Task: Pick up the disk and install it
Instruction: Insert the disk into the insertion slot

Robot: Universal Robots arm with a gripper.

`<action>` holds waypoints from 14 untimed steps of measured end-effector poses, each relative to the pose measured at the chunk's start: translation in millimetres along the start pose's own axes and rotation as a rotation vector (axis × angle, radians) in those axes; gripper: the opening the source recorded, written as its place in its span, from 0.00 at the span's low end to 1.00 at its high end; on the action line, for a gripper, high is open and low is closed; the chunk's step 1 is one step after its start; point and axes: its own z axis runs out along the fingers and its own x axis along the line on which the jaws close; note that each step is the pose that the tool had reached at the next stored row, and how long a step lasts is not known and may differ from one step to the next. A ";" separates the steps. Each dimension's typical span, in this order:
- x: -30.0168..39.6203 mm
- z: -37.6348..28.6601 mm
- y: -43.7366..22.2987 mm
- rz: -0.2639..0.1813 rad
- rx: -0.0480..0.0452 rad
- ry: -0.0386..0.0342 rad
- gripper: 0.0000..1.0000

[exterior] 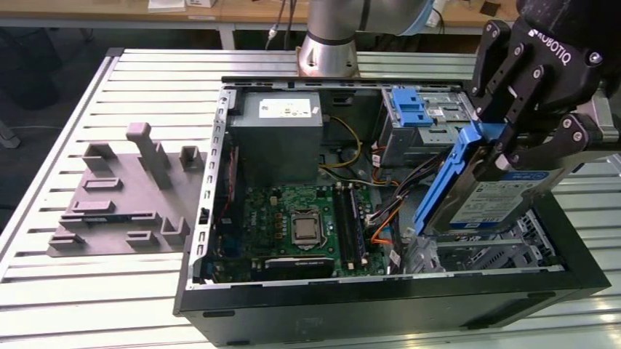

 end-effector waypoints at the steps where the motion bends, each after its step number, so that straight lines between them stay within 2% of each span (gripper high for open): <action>1: 0.0 0.0 0.0 0.000 0.0000 0.0001 0.36; 6: -0.1 0.2 -1.8 0.000 0.0000 -0.0002 0.36; 14: -0.4 0.7 -11.4 0.000 0.0000 -0.0001 0.36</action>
